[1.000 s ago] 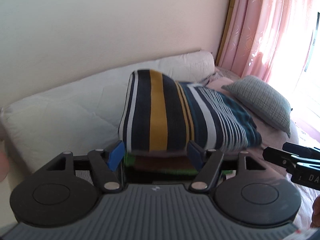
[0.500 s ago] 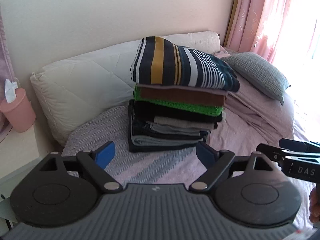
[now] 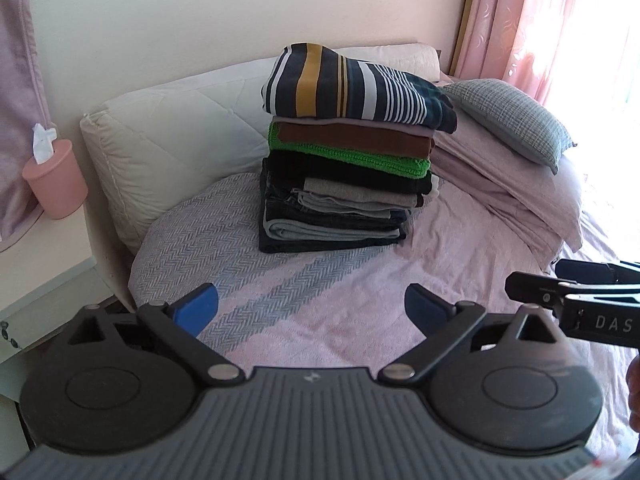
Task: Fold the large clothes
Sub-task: 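Open both grippers and withdraw from the stack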
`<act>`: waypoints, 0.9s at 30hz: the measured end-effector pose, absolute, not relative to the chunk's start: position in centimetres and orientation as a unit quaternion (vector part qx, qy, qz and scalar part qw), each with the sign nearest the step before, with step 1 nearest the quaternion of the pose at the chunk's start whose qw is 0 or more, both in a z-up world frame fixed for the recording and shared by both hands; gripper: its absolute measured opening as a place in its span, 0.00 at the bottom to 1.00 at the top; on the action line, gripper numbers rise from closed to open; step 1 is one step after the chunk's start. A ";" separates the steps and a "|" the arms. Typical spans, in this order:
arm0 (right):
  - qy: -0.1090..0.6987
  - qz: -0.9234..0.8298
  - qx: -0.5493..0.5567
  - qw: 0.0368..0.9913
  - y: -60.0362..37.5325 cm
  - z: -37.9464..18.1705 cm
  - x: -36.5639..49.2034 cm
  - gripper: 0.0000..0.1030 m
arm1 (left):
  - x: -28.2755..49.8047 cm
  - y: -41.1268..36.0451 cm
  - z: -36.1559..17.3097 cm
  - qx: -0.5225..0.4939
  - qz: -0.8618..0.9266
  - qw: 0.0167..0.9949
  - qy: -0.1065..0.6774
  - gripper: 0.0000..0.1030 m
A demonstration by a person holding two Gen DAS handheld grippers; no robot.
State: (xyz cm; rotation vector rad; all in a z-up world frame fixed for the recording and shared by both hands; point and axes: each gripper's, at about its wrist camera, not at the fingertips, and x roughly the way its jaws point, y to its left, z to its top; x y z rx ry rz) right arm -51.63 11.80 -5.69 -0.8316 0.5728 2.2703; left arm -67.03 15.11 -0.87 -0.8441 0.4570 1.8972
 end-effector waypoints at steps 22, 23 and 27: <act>0.219 0.862 -0.330 0.317 9.0 -5.9 -50.8 0.71 | -66.0 11.2 -0.9 -0.354 0.783 0.481 0.173 0.95; 0.220 0.861 -0.330 0.318 9.0 -5.9 -50.8 0.71 | -66.0 11.1 -0.9 -0.355 0.782 0.482 0.173 0.95; 0.221 0.860 -0.330 0.320 8.8 -5.8 -50.9 0.71 | -66.1 11.1 -0.9 -0.355 0.781 0.484 0.175 0.95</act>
